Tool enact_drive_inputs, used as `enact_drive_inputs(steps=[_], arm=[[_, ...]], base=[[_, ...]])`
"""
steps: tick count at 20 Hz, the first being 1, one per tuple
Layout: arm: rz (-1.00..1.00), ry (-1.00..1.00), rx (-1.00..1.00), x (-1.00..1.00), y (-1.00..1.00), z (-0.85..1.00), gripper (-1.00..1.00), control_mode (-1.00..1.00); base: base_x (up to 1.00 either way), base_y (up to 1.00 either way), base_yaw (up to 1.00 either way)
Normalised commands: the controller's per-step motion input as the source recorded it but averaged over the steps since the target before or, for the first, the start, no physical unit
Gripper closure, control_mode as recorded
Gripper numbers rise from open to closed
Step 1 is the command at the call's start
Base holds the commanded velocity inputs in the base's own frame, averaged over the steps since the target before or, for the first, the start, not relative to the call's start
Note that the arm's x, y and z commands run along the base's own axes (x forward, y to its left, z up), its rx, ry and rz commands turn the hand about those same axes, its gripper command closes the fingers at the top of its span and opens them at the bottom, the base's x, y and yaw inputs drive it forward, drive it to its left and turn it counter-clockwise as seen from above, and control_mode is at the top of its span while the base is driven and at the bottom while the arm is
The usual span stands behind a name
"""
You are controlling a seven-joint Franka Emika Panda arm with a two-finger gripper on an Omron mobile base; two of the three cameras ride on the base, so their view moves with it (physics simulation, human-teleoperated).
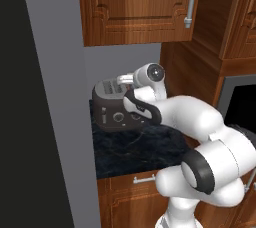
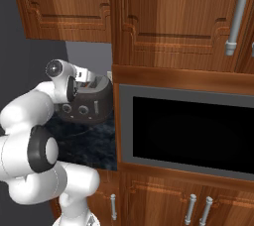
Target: Start the toaster. Once the lever pops up, take the bread to the plate on the dining counter.
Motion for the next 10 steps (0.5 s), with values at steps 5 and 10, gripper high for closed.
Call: enact_drive_inputs(steps=[5,10], arm=[[-0.02,0.00,0.00,0.09,-0.01,-0.04,-1.00,-1.00],[-0.01,0.00,0.00,0.01,-0.01,-0.08,-1.00,-1.00]], base=[[0.00,0.00,0.00],[0.00,0.00,0.00]])
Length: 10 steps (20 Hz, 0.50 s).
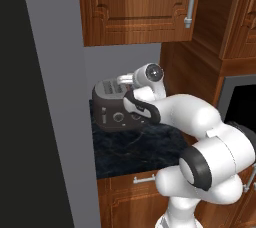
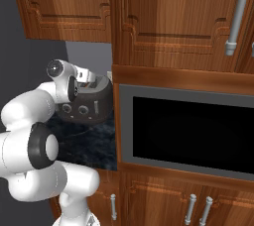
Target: Start the toaster. Once the lever pops up, take the bread to the plate on the dining counter.
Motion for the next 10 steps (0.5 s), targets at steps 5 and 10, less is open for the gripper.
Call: enact_drive_inputs(steps=[5,10], arm=[[0.00,0.00,0.00,0.02,0.00,-0.14,-1.00,-1.00],[0.00,0.00,0.00,0.03,0.00,-0.10,-1.00,-1.00]], base=[[0.00,0.00,0.00],[0.00,0.00,0.00]])
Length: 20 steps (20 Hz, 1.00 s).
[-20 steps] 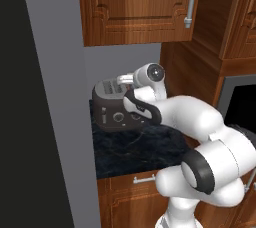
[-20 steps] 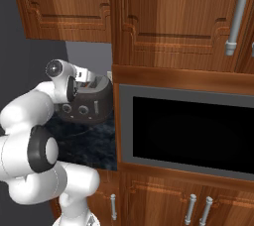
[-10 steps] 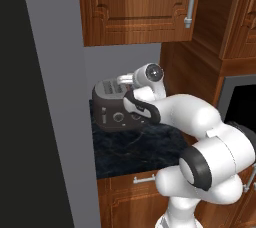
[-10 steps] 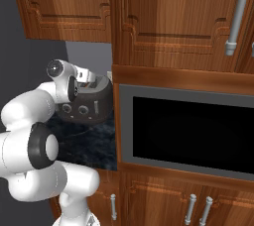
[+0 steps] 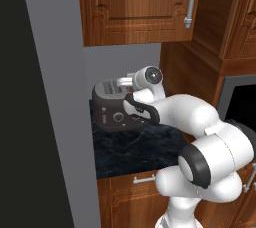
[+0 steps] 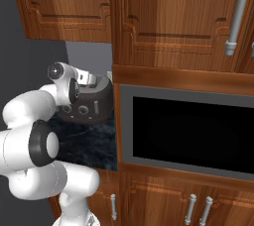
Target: Start the toaster. Once the lever pops up, take the bread to the plate on the dining counter.
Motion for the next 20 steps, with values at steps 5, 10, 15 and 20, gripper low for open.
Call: enact_drive_inputs(steps=[5,10,15,20], arm=[[0.00,0.00,0.00,0.00,0.00,-0.02,-1.00,-1.00],[0.00,0.00,0.00,0.00,0.00,0.00,-1.00,-1.00],[0.00,0.00,0.00,0.00,0.00,0.00,-1.00,-1.00],[0.00,0.00,0.00,0.00,0.00,0.00,-1.00,-1.00]], base=[[0.00,0.00,0.00],[0.00,0.00,0.00],[0.00,0.00,0.00],[0.00,0.00,0.00]])
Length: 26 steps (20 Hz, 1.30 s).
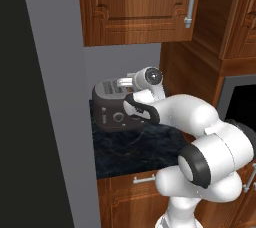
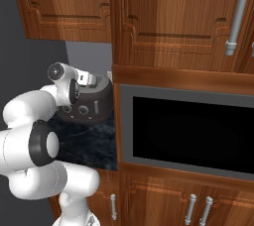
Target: Start the toaster. Once the lever pops up, take the bread to the plate on the dining counter.
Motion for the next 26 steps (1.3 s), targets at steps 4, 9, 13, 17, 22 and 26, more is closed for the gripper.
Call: enact_drive_inputs(steps=[4,9,13,17,22,26], arm=[[0.00,0.00,0.00,0.00,0.00,0.00,-1.00,-1.00],[0.00,0.00,0.00,0.00,0.00,0.00,-1.00,-1.00],[0.00,0.00,0.00,0.00,0.00,0.00,-1.00,-1.00],[0.00,0.00,0.00,0.00,0.00,0.00,-1.00,-1.00],[0.00,0.00,0.00,0.00,0.00,0.00,-1.00,-1.00],[0.00,0.00,0.00,0.00,0.00,0.00,-1.00,-1.00]], base=[[0.00,0.00,0.00],[0.00,0.00,0.00],[0.00,0.00,0.00],[0.00,0.00,0.00],[0.00,0.00,0.00],[0.00,0.00,0.00]])
